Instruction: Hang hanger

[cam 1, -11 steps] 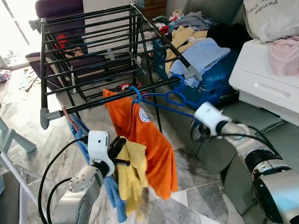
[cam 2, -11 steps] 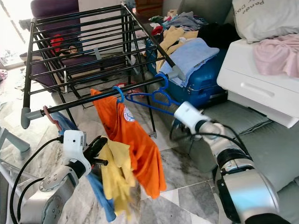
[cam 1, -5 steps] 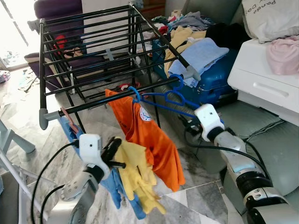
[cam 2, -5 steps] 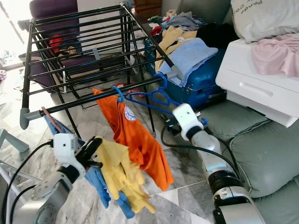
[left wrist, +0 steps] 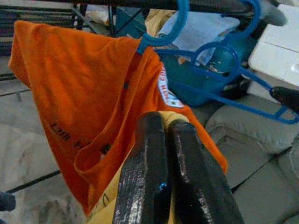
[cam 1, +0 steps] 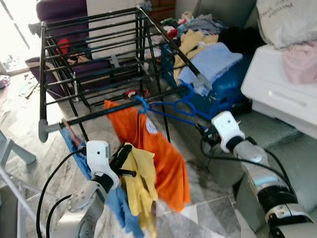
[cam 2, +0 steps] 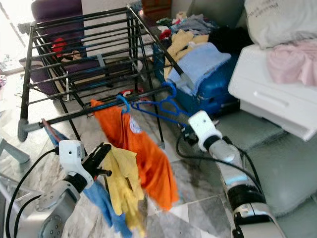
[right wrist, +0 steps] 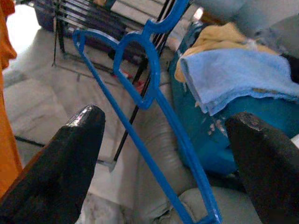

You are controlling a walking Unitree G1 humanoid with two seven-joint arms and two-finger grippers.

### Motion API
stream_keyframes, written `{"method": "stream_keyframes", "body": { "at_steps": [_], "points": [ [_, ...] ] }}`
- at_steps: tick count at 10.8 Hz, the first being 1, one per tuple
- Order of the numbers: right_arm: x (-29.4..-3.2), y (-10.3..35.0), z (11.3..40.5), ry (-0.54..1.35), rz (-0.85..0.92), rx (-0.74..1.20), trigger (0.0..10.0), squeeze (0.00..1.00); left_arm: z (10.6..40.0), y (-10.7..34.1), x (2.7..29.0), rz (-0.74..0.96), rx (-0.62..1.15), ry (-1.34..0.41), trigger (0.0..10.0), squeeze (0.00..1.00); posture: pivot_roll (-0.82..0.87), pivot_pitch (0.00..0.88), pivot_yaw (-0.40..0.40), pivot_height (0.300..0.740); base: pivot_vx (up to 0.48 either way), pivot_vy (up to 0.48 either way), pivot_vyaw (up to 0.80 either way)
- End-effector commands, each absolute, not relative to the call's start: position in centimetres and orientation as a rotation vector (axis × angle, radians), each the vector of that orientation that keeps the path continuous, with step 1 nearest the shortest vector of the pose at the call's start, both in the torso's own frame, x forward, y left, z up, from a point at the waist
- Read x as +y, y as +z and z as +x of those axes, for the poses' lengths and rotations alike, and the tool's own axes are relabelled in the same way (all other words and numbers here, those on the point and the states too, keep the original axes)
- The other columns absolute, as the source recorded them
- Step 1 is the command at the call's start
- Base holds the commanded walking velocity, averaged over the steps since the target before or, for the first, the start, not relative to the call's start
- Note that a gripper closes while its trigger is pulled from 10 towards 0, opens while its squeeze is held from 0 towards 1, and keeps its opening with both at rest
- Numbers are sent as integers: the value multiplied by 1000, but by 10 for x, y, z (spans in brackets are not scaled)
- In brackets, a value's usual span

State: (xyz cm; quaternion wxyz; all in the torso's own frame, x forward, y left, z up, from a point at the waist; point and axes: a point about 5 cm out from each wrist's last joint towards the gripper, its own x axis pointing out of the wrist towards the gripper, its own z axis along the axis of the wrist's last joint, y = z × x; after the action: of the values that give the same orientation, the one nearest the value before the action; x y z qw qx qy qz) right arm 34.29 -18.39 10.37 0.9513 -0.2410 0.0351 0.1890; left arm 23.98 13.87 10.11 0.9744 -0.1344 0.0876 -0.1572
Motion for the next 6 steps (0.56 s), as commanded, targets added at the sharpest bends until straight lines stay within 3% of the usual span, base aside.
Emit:
{"method": "stream_keyframes", "body": {
  "at_steps": [1, 4, 5, 6],
  "points": [
    [-177, 107, 343, 430, -505, 74, 10000, 1000, 242, 106, 141, -264, 148, -318, 10000, 0, -67, 0, 59, 740, 371, 0, 0],
    [-179, 101, 339, 498, -557, 119, 10000, 1000, 243, 105, 141, -263, 149, -316, 10000, 0, -70, 0, 51, 740, 368, 0, 0],
    [-181, 101, 339, 506, -590, 125, 10000, 871, 243, 104, 140, -264, 154, -316, 10000, 0, -70, 0, 50, 740, 349, 0, 0],
    [-182, 100, 339, 514, -601, 134, 10000, 376, 242, 103, 139, -261, 157, -315, 10000, 0, -71, 0, 50, 740, 304, 0, 0]
  ]
}}
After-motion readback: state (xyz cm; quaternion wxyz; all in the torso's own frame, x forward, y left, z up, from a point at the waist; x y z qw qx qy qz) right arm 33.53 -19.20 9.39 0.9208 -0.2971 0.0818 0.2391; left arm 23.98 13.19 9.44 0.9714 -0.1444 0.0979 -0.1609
